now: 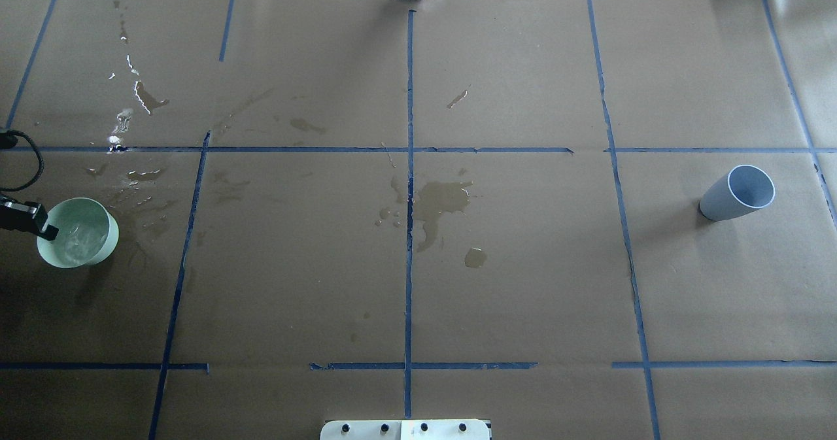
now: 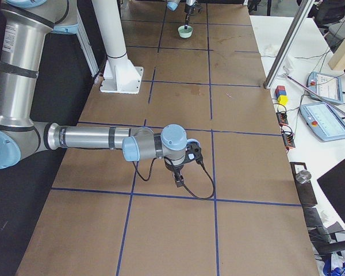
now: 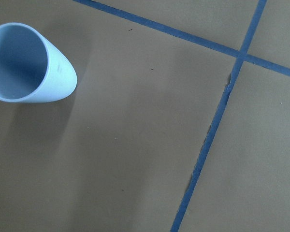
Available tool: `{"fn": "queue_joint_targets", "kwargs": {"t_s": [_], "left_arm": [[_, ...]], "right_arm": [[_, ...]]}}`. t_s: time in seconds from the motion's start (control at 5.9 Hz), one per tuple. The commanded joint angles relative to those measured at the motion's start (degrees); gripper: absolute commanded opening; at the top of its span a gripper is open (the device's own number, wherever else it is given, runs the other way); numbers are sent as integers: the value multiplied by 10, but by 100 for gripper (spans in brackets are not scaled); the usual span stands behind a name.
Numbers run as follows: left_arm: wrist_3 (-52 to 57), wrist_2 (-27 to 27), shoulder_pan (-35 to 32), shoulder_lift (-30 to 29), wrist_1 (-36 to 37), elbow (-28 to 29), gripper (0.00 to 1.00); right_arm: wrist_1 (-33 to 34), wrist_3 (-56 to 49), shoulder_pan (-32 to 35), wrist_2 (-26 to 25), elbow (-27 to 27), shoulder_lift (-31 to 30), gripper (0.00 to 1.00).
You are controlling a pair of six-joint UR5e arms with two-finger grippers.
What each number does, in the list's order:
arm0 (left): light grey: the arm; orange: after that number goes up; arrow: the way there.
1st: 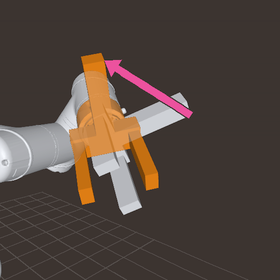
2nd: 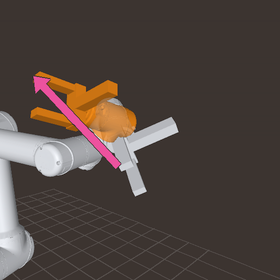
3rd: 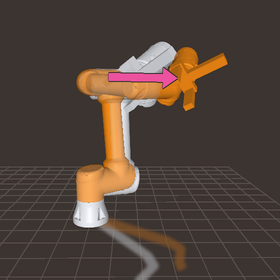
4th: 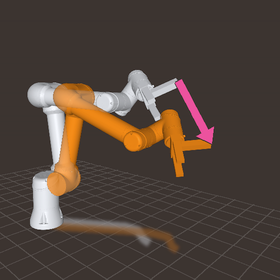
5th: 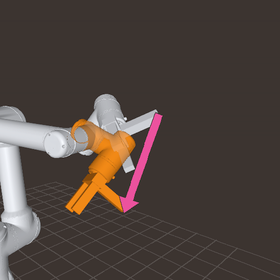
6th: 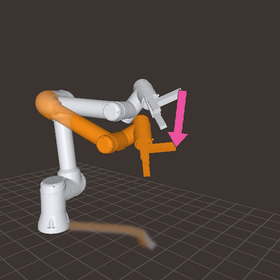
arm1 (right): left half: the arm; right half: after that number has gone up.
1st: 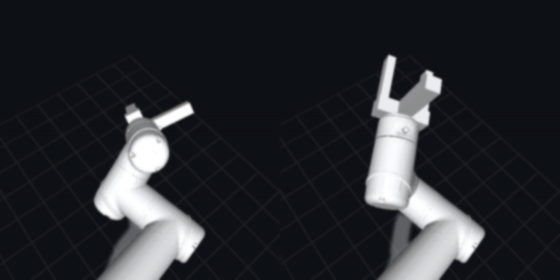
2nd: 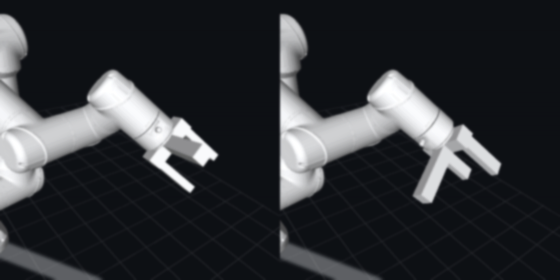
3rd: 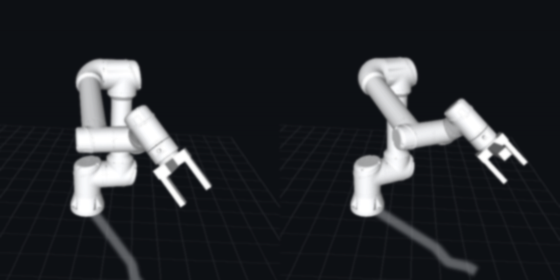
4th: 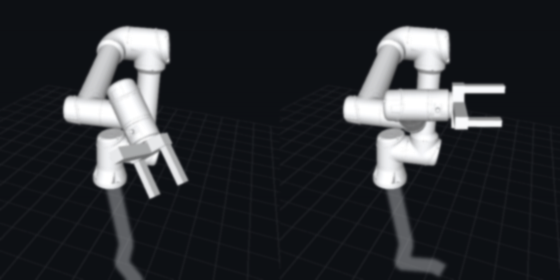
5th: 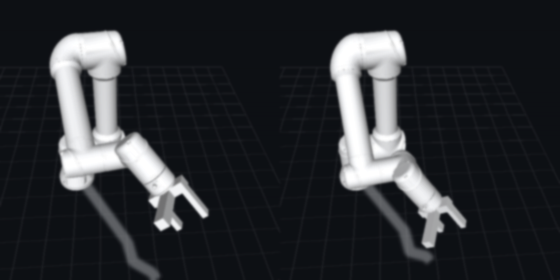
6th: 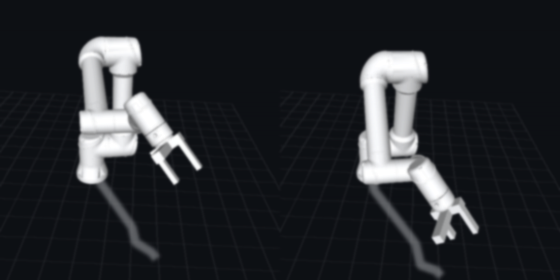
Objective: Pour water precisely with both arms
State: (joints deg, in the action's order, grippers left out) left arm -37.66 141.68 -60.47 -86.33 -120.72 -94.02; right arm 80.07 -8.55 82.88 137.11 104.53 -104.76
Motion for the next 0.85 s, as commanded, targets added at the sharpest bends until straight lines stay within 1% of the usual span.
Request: {"fn": "queue_joint_targets", "kwargs": {"t_s": [0.0, 0.17, 0.34, 0.51, 0.68], "left_arm": [[-78, 4, 17, -43, 2, -25, 0], [-124, 0, 39, -75, 3, -31, 0], [-185, -1, 80, -115, 4, -31, 0], [-218, -2, 110, -135, 11, -30, 0], [-228, -3, 120, -190, 69, -30, 0]], "right_arm": [[0, -1, 0, 0, 0, 0, 100], [0, -1, 0, 0, 0, 0, 100], [0, -1, 0, -1, -1, 0, 100], [0, -1, 0, -1, -1, 0, 100], [0, -1, 0, -2, -2, 0, 100]]}}
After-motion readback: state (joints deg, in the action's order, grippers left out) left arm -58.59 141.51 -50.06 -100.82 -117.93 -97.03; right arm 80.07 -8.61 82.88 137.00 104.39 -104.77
